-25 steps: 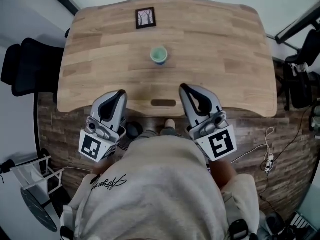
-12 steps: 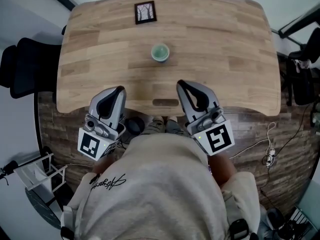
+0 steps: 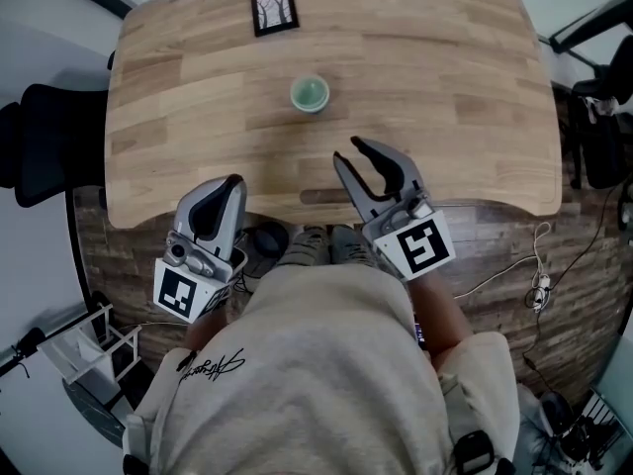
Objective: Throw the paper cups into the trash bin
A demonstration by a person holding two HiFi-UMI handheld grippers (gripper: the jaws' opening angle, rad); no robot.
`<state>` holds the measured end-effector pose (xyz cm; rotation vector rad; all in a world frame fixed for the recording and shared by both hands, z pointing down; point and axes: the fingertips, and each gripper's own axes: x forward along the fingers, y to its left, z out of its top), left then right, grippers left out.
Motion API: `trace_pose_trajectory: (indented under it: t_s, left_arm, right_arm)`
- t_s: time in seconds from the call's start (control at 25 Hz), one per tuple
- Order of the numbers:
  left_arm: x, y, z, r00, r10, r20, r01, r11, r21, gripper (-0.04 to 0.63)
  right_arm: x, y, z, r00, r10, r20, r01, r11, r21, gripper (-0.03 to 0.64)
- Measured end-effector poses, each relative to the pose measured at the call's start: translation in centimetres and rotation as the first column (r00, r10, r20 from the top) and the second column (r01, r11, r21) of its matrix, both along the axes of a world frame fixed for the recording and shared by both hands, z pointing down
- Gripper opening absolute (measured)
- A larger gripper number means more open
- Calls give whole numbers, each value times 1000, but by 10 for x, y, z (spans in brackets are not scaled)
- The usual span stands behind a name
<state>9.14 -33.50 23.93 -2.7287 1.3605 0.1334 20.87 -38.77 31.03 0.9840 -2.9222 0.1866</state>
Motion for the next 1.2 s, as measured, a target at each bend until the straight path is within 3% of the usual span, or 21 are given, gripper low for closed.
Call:
trace_pose_trajectory:
  t_s: [0.36,0.92,1.2]
  left_arm:
    - [-2,1,13,1000,6,0,-6,999,-34,3]
    - [-13,7,28,999,-36,3,36,997,-72,3]
    - [-22,11,32,997,-72,9,72,993,-89,3]
  right_arm:
    - [-12,-15,50,999,5,-50,-8,998,-58,218]
    - [-31,-50,113,987,20,-160,-32,997,-72,260]
    - [-40,-71,142,980,26,-198,-51,991,-123,270]
